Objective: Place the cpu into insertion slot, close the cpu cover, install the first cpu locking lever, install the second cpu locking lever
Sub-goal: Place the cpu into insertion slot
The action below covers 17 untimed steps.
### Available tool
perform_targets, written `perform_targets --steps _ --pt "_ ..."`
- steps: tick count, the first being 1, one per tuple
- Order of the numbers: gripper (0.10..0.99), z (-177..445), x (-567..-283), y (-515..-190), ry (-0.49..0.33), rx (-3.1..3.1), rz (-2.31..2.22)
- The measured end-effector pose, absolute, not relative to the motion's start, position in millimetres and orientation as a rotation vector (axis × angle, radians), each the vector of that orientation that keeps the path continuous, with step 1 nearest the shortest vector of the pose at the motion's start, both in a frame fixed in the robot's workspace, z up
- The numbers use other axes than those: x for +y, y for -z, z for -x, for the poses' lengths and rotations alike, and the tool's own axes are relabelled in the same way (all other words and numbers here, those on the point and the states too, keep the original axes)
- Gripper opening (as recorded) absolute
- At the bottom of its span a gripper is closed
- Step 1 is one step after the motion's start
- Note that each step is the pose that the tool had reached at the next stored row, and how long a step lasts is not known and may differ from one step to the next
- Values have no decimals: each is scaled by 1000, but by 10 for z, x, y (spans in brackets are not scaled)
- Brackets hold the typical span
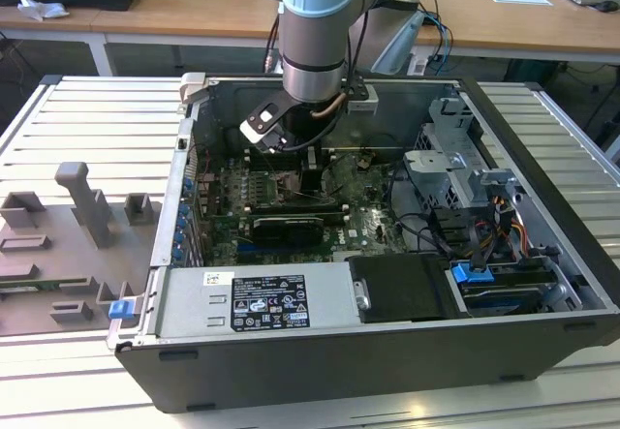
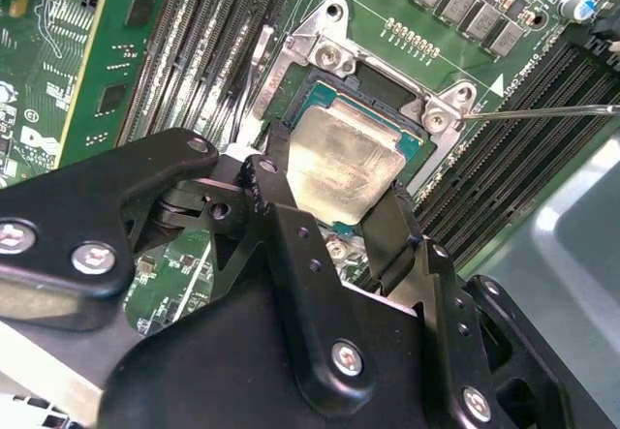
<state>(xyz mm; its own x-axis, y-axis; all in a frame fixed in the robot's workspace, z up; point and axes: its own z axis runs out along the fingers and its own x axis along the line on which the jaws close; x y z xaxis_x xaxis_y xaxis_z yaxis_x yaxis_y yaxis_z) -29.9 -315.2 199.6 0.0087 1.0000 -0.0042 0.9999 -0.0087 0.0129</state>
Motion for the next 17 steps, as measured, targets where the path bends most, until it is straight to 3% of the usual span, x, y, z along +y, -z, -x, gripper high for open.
perform_targets --steps 5,6,11,13,14,17 --pt "549 299 -3152 -1996 -9 2203 -2222" --pt "616 299 -3152 -1996 -9 2203 -2222" --pt "616 299 -3153 -1995 -9 2203 -2222" --pt "600 299 -3154 -1996 -9 2203 -2222" --pt "533 299 -3154 -1996 -9 2203 -2222" --pt "533 299 -3155 -1996 -9 2203 -2222"
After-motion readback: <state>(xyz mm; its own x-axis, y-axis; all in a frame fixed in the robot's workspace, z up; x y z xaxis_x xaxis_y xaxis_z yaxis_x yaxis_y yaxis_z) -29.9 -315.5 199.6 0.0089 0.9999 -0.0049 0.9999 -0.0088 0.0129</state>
